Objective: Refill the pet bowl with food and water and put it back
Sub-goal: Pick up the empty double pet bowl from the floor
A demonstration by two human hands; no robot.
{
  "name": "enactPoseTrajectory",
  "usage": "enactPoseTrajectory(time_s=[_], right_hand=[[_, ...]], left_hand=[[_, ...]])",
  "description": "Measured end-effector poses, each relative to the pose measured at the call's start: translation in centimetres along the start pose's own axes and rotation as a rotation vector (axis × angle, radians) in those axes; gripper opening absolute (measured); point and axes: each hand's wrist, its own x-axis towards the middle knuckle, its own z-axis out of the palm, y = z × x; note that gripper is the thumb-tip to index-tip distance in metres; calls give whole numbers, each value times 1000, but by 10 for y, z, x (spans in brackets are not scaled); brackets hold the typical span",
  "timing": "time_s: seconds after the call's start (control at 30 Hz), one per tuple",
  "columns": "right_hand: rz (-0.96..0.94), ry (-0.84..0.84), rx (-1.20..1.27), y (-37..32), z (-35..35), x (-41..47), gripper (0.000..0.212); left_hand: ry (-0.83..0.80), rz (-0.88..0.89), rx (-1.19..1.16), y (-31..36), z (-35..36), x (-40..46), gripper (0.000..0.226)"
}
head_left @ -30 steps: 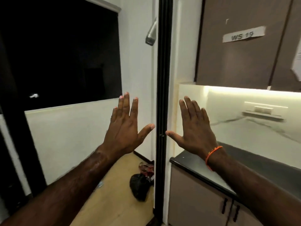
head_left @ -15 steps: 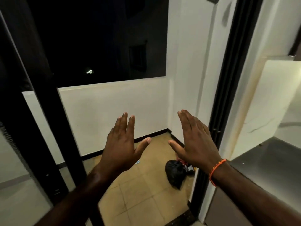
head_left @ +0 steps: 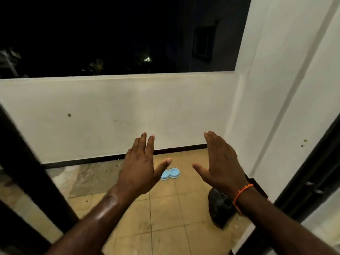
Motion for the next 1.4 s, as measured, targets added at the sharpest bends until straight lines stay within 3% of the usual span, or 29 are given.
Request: enactPoseTrajectory(time_s=[0.17,0.53,0.97,1.4], right_hand=[[-63,-102,29,34,34,59,101],[7,-257,133,82,138,176,99],[49,-428,110,124,315,374,100],[84,-589,141,193,486,517,101]], left_hand=[[-32,-112,-7,0,34,53,96],[-154,-223,-26,-36,129,157,95],[-349,-273,-15,-167,265,344,92],[-480,-383,-63,-240,414,488,101]])
